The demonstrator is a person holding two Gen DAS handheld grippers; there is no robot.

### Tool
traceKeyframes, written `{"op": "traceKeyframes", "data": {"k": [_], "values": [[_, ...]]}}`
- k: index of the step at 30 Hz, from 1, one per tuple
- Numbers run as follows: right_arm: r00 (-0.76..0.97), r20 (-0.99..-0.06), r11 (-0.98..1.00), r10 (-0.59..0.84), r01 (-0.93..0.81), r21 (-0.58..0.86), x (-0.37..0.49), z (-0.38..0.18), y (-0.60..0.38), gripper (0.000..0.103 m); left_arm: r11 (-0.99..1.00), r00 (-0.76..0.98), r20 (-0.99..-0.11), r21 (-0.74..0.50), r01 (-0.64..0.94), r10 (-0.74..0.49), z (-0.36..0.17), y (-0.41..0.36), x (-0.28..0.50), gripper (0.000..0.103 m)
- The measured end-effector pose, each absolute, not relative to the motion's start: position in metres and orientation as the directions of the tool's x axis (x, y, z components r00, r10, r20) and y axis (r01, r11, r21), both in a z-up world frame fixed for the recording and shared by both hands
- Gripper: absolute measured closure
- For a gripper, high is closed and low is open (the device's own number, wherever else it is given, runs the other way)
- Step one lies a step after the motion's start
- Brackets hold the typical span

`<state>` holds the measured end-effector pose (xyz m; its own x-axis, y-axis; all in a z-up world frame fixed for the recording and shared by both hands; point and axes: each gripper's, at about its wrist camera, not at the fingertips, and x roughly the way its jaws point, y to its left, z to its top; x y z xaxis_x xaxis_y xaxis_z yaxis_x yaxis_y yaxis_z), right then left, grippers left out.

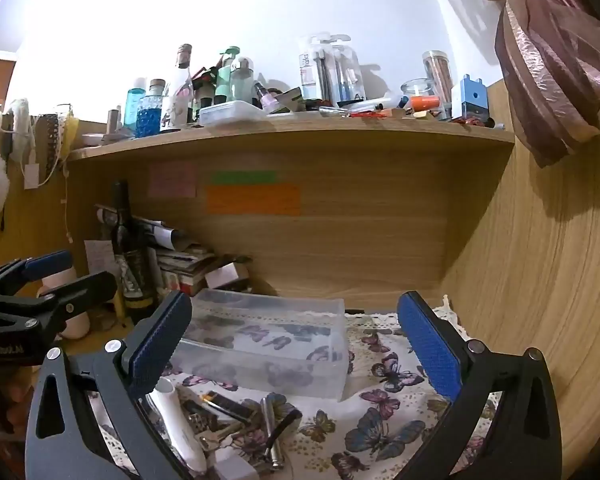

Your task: Organize rigid objects

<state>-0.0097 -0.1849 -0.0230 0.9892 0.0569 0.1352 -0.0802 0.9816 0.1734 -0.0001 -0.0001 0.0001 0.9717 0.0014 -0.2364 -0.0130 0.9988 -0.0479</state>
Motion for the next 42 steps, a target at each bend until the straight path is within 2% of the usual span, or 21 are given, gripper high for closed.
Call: {"op": "traceKeyframes", "data": {"k": [42], "values": [[0.988, 0.139, 0.977, 0.071, -0.097, 0.192, -0.0076, -0.0216, -0.1840, 0.000, 0.999, 0.973, -0.231, -0.046, -0.006, -0.005, 0.0037, -0.0030, 0.0010, 0.000]]}}
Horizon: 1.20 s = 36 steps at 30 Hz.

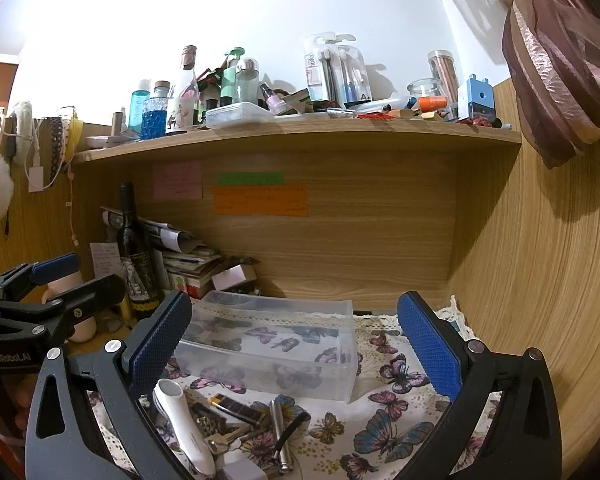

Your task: Organize rigid objects

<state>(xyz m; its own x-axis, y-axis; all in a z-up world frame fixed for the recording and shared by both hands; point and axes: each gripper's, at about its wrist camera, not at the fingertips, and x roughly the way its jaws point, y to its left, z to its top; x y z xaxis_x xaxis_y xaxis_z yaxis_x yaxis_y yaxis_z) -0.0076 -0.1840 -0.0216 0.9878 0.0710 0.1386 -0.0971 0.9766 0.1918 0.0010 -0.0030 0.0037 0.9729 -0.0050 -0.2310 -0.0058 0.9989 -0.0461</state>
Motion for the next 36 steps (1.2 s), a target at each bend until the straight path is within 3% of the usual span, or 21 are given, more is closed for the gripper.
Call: {"op": "traceKeyframes", "data": {"k": [36], "values": [[0.986, 0.148, 0.975, 0.078, -0.106, 0.194, -0.0090, -0.0214, -0.1850, 0.000, 0.999, 0.974, -0.224, -0.046, 0.002, -0.012, 0.0058, -0.0059, 0.0002, 0.000]]}}
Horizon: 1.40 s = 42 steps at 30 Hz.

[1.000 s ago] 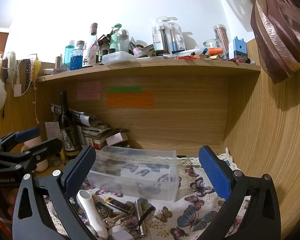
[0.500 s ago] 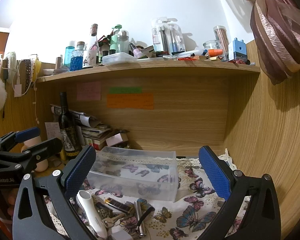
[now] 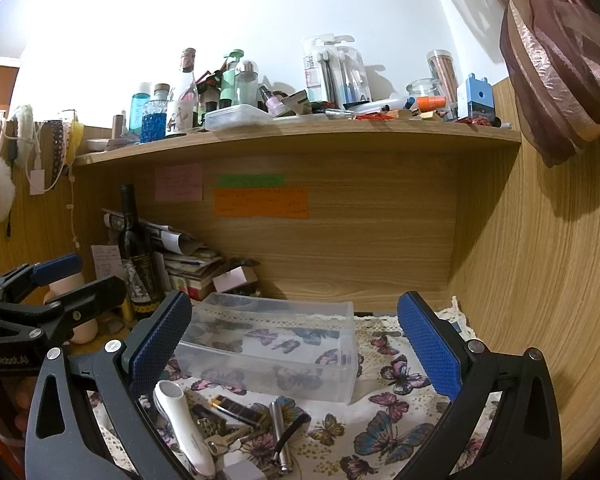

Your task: Organize rigid objects

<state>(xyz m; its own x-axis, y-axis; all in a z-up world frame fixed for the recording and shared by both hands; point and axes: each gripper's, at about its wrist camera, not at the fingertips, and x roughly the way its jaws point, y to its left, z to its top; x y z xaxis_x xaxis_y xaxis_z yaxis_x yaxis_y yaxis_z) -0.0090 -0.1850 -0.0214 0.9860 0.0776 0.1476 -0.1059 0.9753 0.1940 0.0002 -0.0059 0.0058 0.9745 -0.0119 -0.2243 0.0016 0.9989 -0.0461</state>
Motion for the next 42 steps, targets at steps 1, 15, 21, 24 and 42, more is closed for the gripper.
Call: {"op": "traceKeyframes", "data": {"k": [1, 15, 21, 24, 42], "values": [[0.986, 0.149, 0.976, 0.077, -0.105, 0.192, -0.009, -0.022, -0.185, 0.000, 0.999, 0.974, -0.225, -0.046, 0.002, -0.012, 0.006, -0.006, 0.000, 0.000], [0.986, 0.131, 0.975, 0.108, -0.130, 0.178, 0.000, -0.025, -0.181, 0.000, 0.997, 0.969, -0.246, -0.072, 0.009, -0.026, -0.002, 0.000, 0.007, 0.000], [0.989, 0.041, 0.971, 0.144, -0.149, 0.187, 0.019, -0.038, -0.182, 0.021, 0.994, 0.948, -0.318, -0.103, -0.024, -0.010, -0.013, 0.021, 0.016, 0.027], [0.983, -0.031, 0.964, 0.183, -0.173, 0.200, 0.033, -0.048, -0.183, 0.036, 0.993, 0.929, -0.371, -0.107, -0.049, 0.006, -0.025, 0.033, 0.020, 0.036], [0.907, -0.245, 0.928, 0.344, -0.289, 0.234, 0.046, -0.108, -0.155, 0.046, 0.988, 0.702, -0.712, -0.110, -0.110, -0.001, -0.135, 0.055, 0.022, 0.052]]}}
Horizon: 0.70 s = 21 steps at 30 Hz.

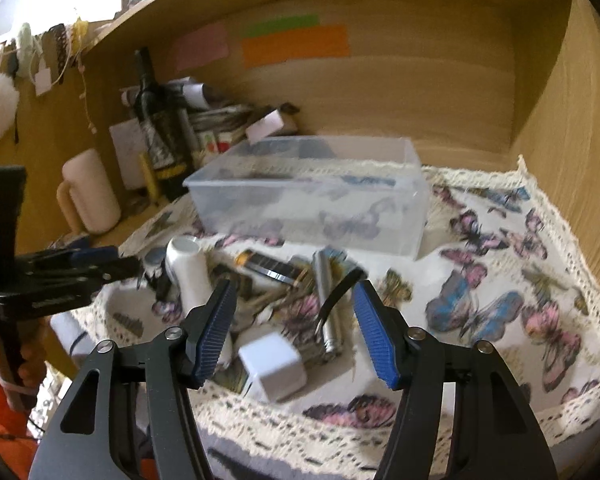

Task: Organize rigid objects
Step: 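Grasp the small black cylinder with the left tool while the right tool grasps the white cube adapter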

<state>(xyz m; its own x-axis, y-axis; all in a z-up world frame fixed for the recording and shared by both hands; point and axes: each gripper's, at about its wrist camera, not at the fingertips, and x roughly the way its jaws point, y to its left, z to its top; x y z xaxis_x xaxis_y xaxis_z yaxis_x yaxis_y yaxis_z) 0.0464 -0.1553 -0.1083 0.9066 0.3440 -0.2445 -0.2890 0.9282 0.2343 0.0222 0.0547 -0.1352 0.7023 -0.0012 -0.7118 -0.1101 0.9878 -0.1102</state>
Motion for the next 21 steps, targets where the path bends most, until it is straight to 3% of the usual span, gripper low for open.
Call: {"op": "traceKeyframes", "data": {"k": [13, 15, 18, 21], "values": [[0.872, -0.305, 0.917, 0.384, -0.321, 0.236, 0.045, -0.133, -0.141, 0.050, 0.982, 0.637, -0.770, -0.129, -0.135, -0.013, -0.157, 0.055, 0.055, 0.052], [0.868, -0.314, 0.918, 0.385, -0.324, 0.230, 0.047, -0.135, -0.138, 0.050, 0.984, 0.645, -0.764, -0.111, -0.140, 0.006, -0.157, 0.051, 0.054, 0.055], [0.860, -0.330, 0.916, 0.390, -0.327, 0.231, 0.052, -0.138, -0.135, 0.050, 0.986, 0.654, -0.755, -0.080, -0.144, 0.034, -0.159, 0.047, 0.054, 0.075], [0.856, -0.342, 0.918, 0.387, -0.322, 0.233, 0.057, -0.140, -0.133, 0.066, 0.986, 0.665, -0.746, -0.074, -0.147, 0.043, -0.159, 0.047, 0.052, 0.078]]}}
